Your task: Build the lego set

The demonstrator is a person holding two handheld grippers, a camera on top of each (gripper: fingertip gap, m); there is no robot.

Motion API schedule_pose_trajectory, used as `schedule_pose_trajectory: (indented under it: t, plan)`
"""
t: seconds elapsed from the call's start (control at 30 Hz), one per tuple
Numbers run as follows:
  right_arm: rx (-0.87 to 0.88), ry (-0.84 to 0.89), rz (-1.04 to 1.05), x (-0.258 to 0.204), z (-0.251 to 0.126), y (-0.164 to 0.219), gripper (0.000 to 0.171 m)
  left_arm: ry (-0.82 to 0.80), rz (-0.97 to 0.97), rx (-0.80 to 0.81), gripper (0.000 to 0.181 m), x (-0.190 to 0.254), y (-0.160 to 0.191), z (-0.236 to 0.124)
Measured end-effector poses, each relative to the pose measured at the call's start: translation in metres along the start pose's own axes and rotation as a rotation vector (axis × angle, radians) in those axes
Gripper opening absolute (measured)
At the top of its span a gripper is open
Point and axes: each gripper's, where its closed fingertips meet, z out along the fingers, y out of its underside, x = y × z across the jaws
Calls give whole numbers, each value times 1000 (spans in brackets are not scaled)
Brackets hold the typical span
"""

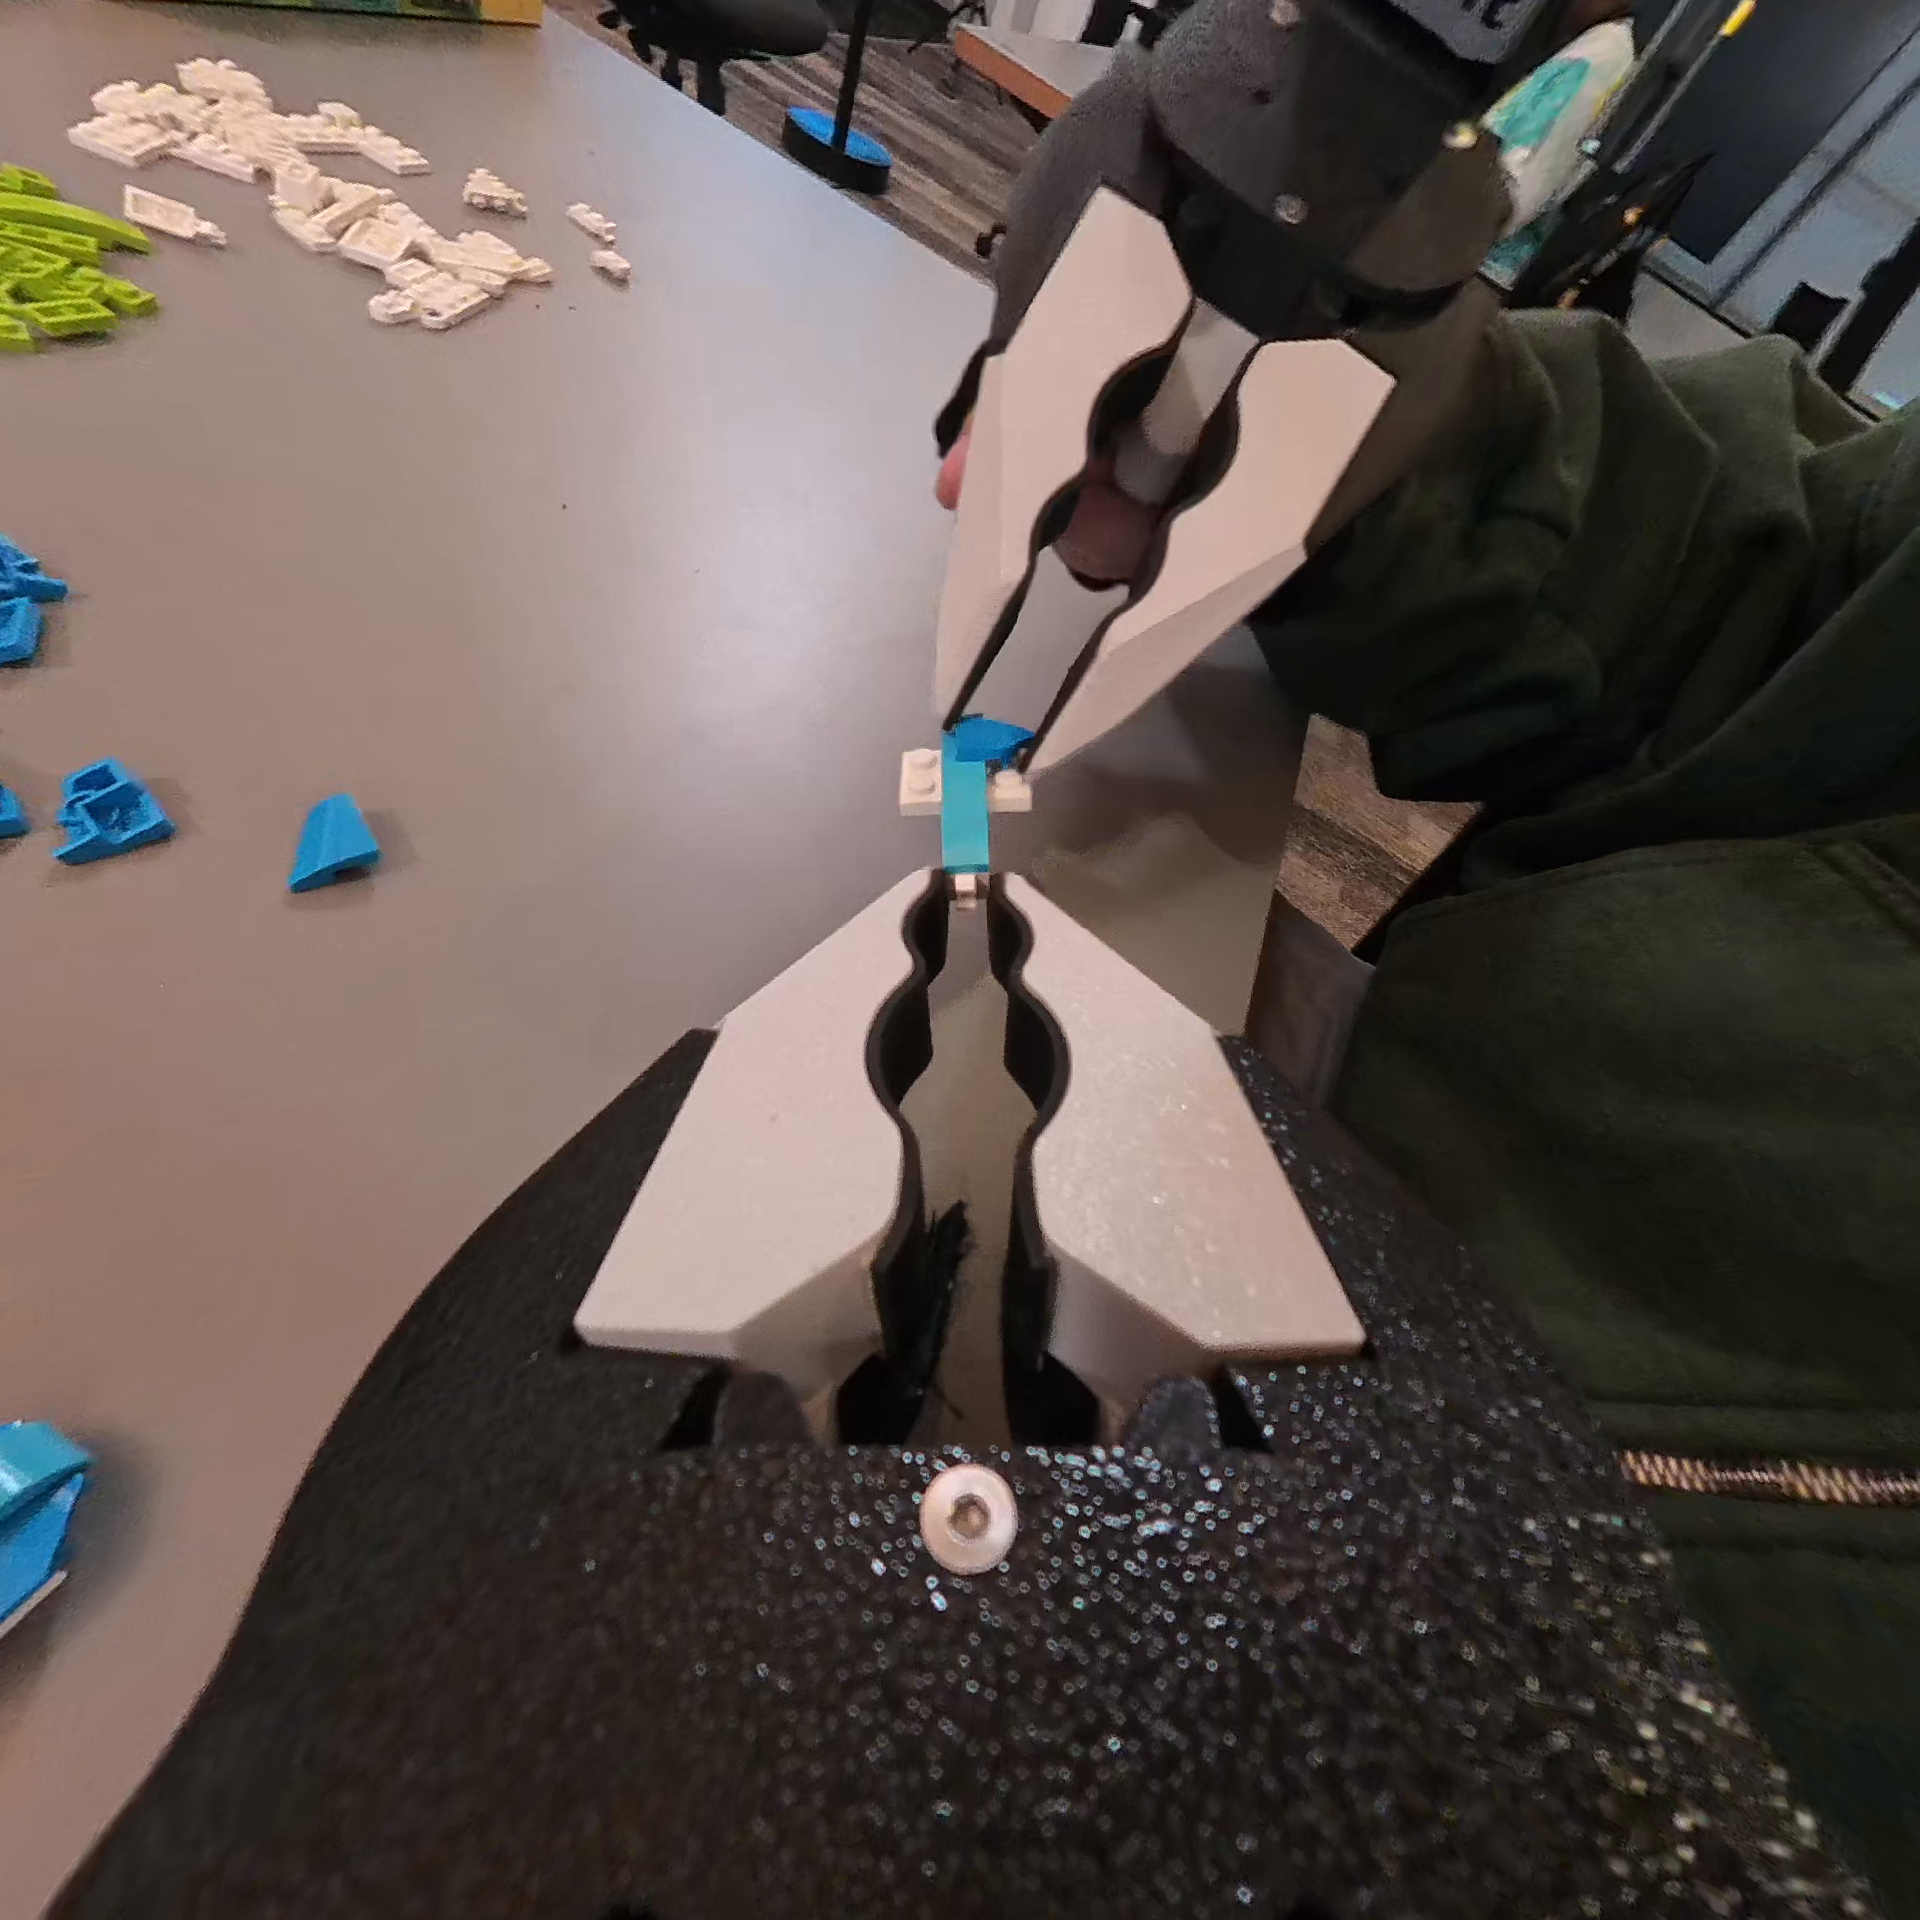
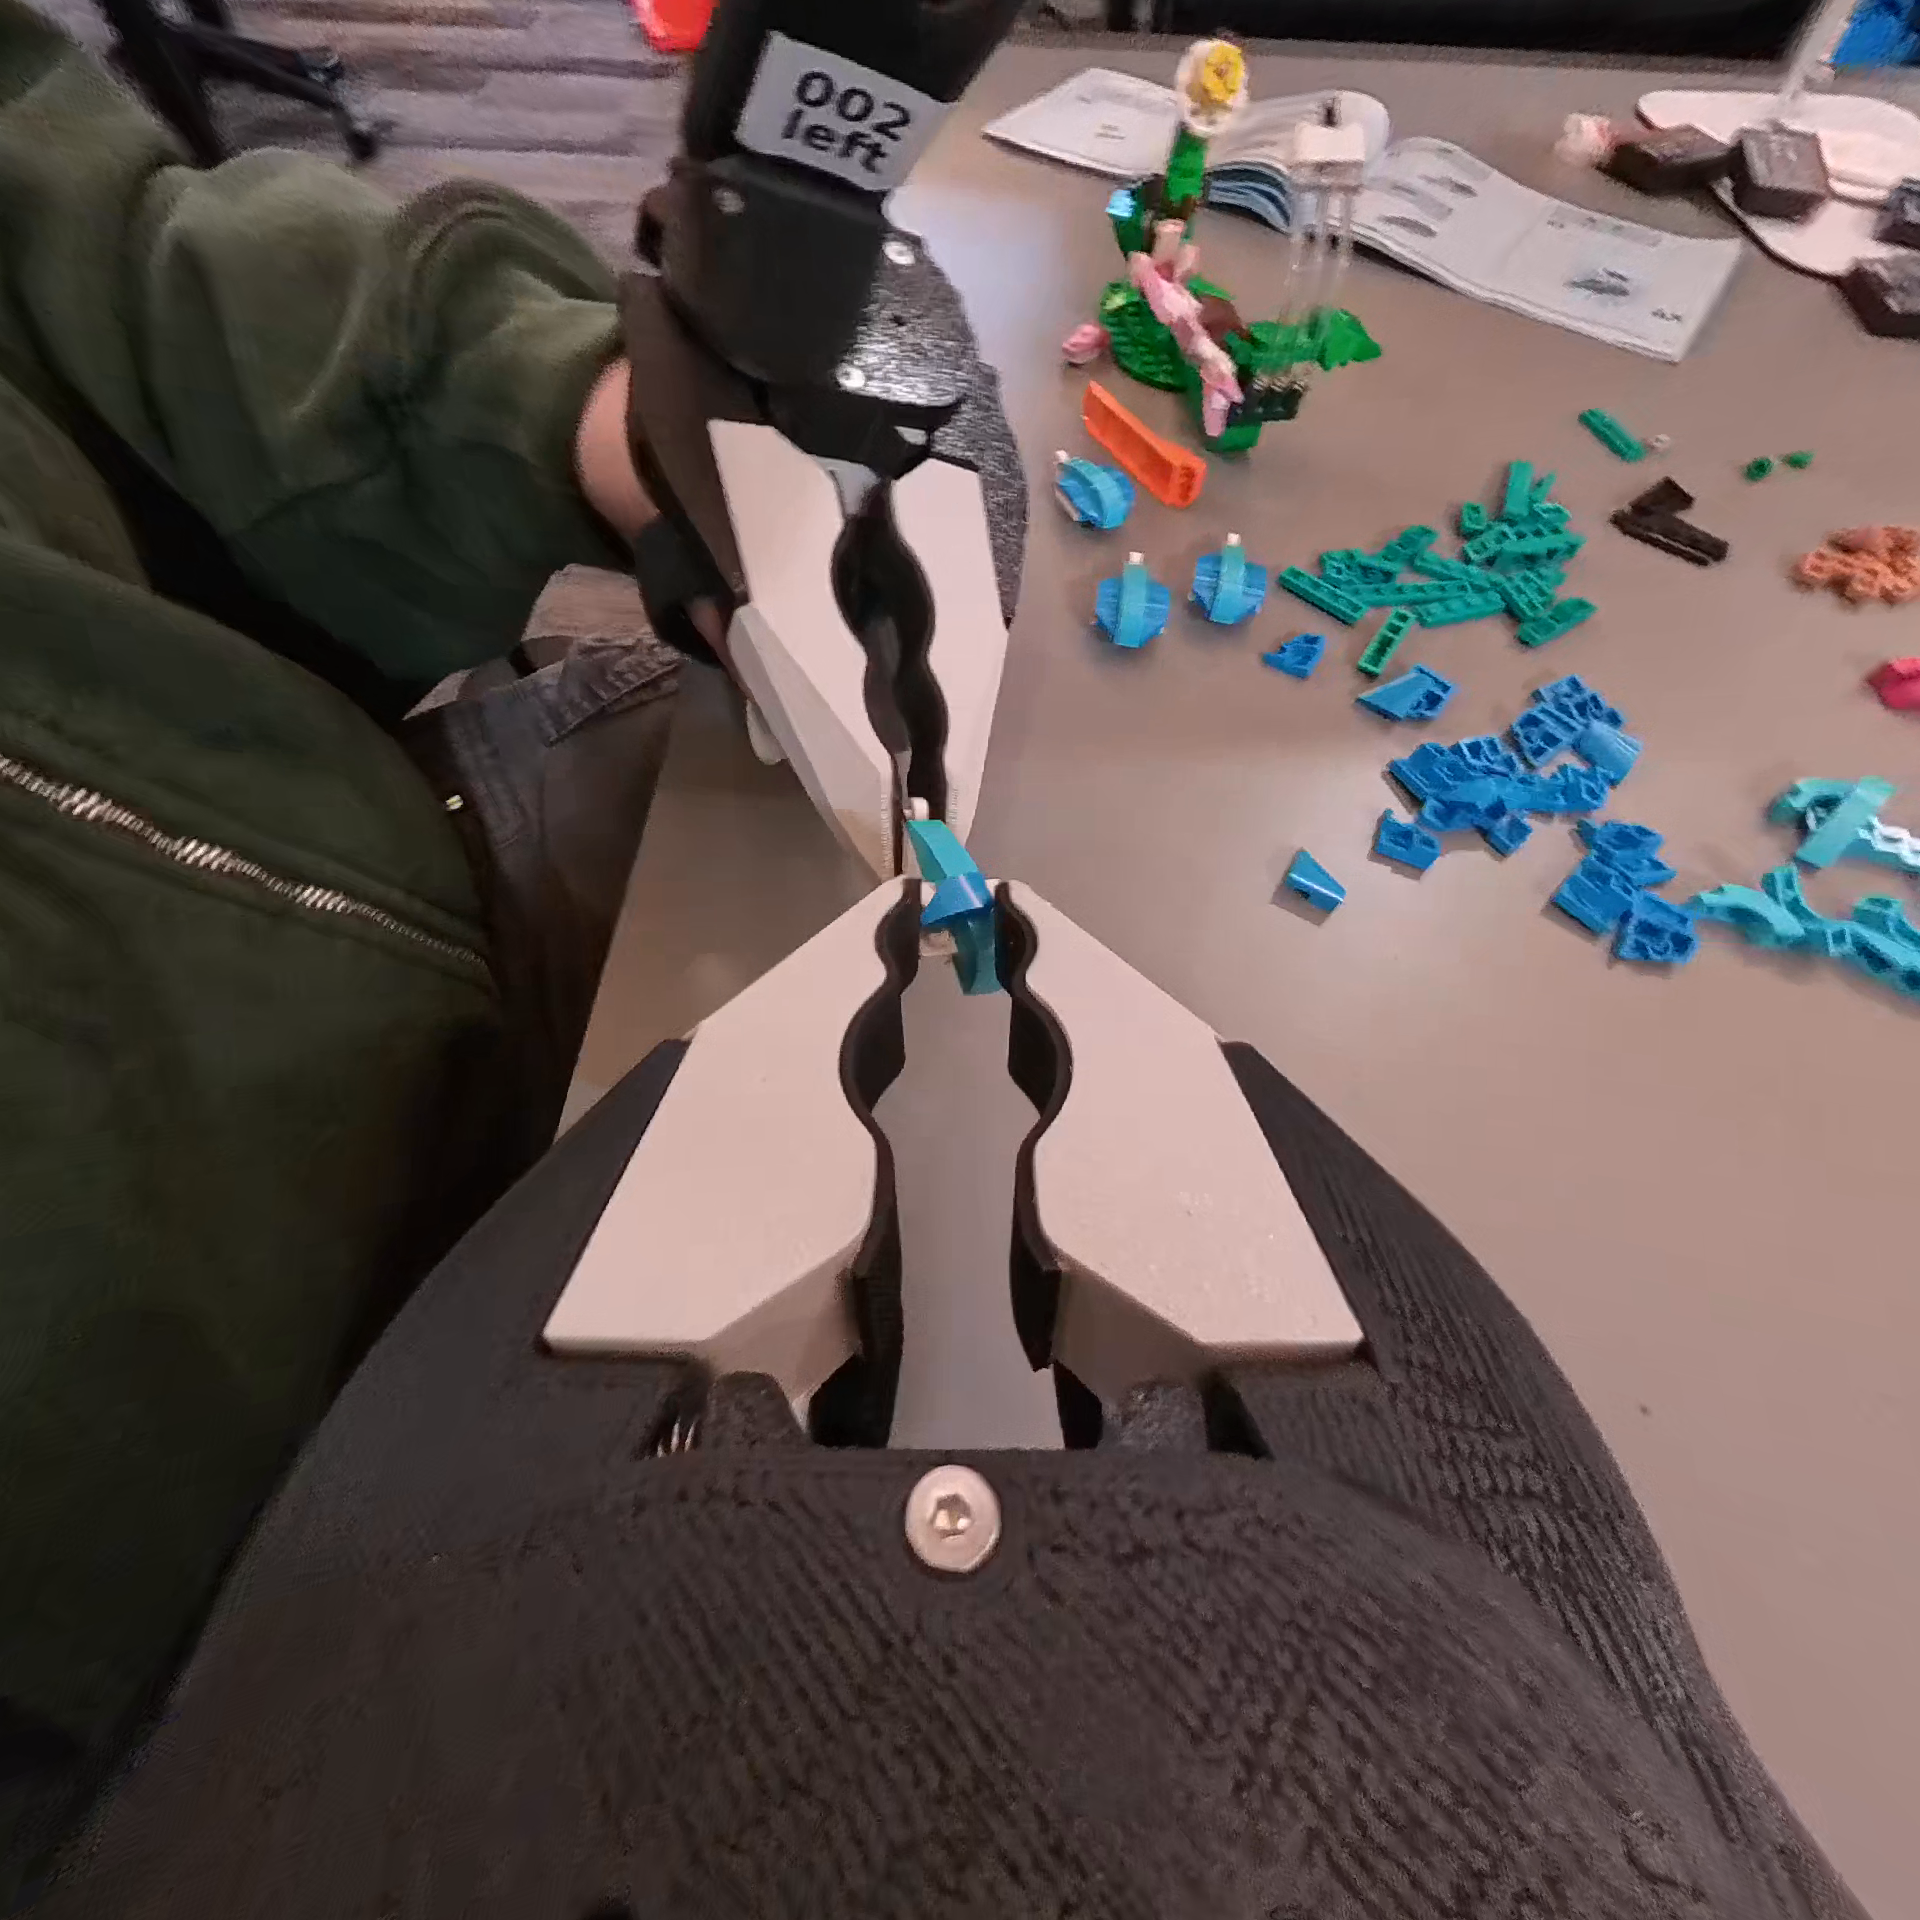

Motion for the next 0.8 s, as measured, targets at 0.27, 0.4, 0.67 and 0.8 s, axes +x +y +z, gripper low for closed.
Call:
schedule_pose_trajectory:
  t: [0.27, 0.4, 0.67, 0.8]
  plan:
    - [58, -293, -142, -35, -17, -9, 12, 207, 41, 17, 5, 29, -1, -5]
    - [58, -393, -192, -47, -20, -13, 12, 293, 50, 15, 5, 40, 0, -9]
    - [4, -468, -257, -56, -17, -13, 11, 356, 46, -9, 5, 50, 4, -10]
    - [-29, -421, -288, -51, -16, -11, 11, 334, 30, -12, 5, 46, 4, -8]
